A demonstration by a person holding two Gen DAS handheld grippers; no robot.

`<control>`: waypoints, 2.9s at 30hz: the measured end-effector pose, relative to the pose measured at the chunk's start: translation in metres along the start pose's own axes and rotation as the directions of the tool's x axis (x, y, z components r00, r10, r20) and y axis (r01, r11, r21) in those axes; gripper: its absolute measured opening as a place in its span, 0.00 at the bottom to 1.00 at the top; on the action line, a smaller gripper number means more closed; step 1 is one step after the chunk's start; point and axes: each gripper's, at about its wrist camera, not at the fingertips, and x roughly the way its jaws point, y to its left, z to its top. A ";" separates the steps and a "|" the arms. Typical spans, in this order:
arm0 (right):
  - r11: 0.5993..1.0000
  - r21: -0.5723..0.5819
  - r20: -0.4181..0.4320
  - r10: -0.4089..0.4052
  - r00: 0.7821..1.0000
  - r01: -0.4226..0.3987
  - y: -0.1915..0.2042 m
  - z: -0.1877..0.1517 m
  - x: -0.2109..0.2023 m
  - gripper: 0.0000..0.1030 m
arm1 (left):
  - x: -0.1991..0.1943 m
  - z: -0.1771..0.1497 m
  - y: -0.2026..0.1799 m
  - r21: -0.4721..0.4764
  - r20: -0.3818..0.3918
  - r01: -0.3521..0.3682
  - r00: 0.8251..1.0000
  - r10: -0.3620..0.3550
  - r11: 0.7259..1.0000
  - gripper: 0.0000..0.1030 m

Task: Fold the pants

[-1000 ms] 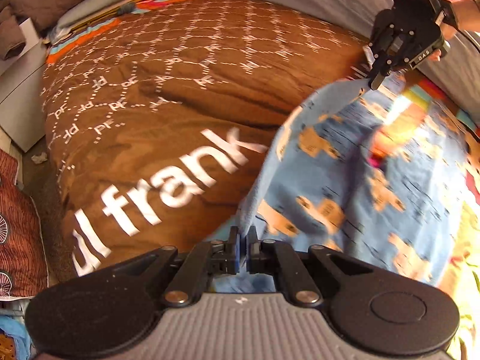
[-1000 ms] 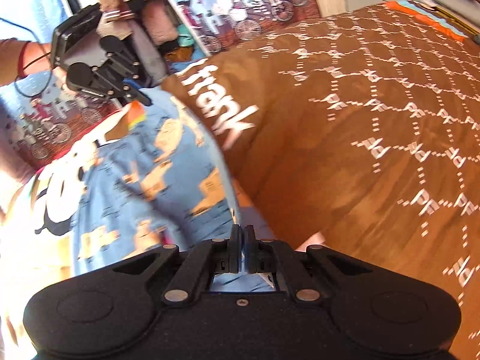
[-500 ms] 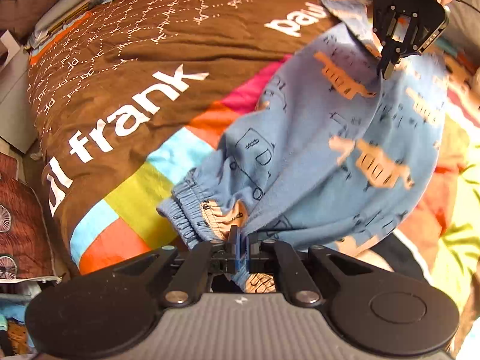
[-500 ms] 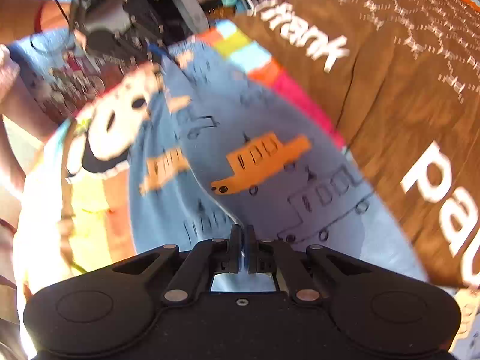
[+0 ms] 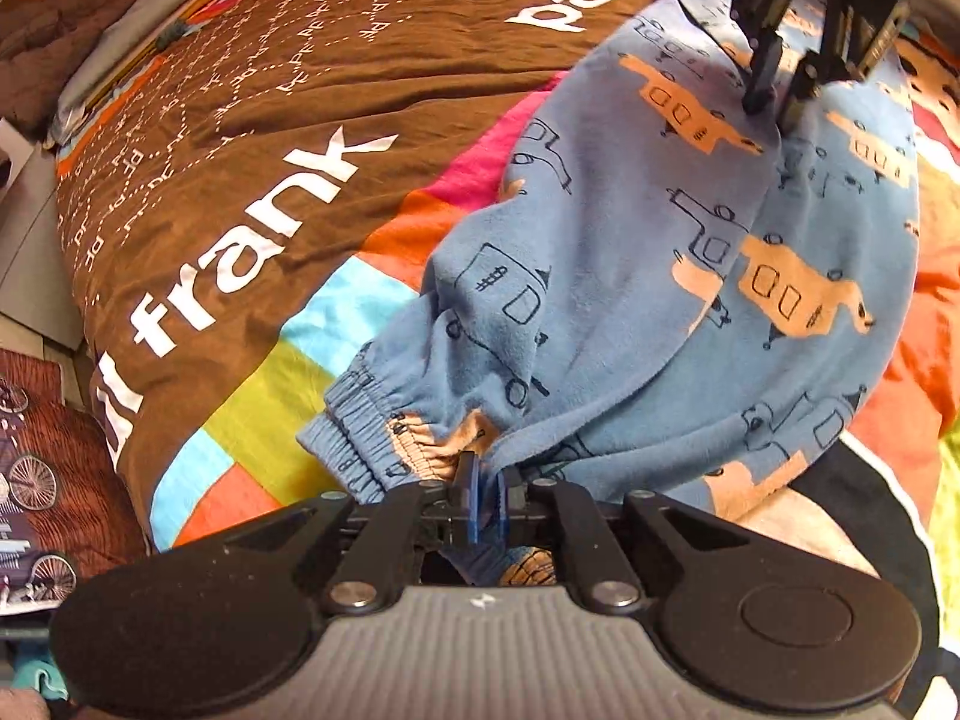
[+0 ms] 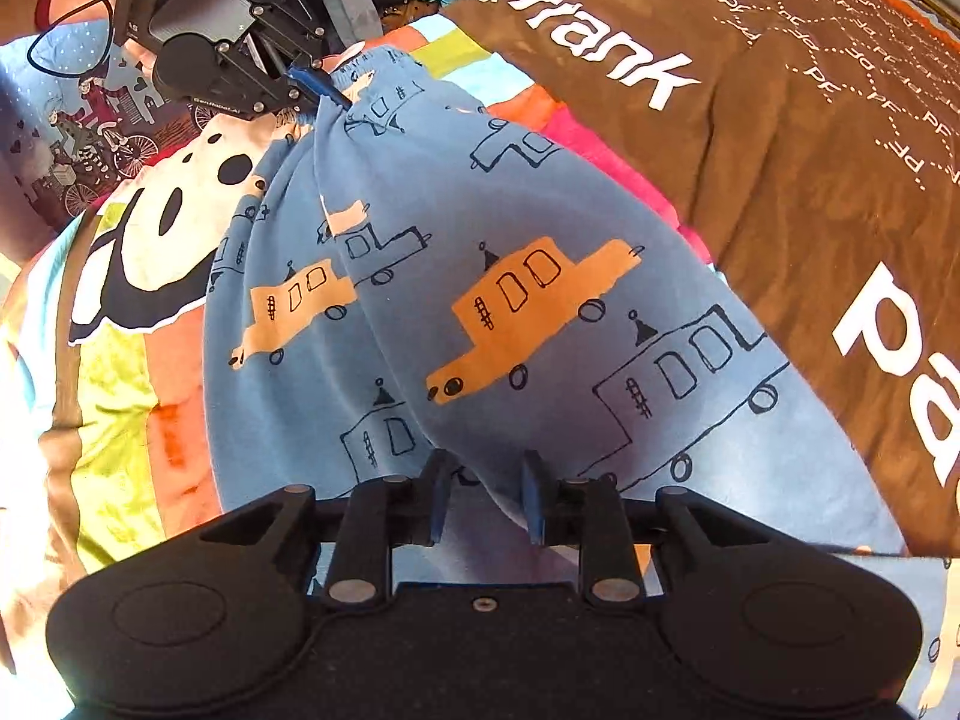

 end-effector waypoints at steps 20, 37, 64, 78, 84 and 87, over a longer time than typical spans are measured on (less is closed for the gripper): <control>0.999 -0.003 0.061 0.033 0.998 -0.033 0.021 -0.009 -0.051 0.00 | -0.046 -0.010 -0.008 -0.014 0.036 0.043 0.998 -0.043 0.999 0.02; 0.992 0.006 -0.004 0.123 0.992 -0.123 0.084 -0.036 -0.033 0.00 | -0.039 -0.028 -0.035 0.056 -0.003 0.018 1.000 -0.018 0.998 0.02; 0.954 -0.298 -0.099 -0.012 0.995 -0.018 0.091 -0.033 -0.025 0.00 | -0.037 -0.036 -0.042 0.081 -0.027 0.055 0.998 -0.053 0.995 0.02; 0.981 -0.183 -0.143 0.044 0.989 -0.070 0.098 -0.044 -0.001 0.27 | -0.037 -0.049 -0.063 0.114 -0.058 0.037 0.998 -0.031 0.993 0.42; 0.985 -0.119 -0.127 0.107 0.986 -0.123 0.100 -0.049 -0.028 0.45 | -0.069 -0.048 -0.080 0.028 -0.060 0.094 0.994 -0.092 0.995 0.46; 0.989 -0.045 -0.103 0.135 0.985 -0.140 0.087 -0.055 -0.052 0.45 | -0.079 -0.016 -0.103 -0.089 0.039 0.209 0.978 -0.206 0.974 0.46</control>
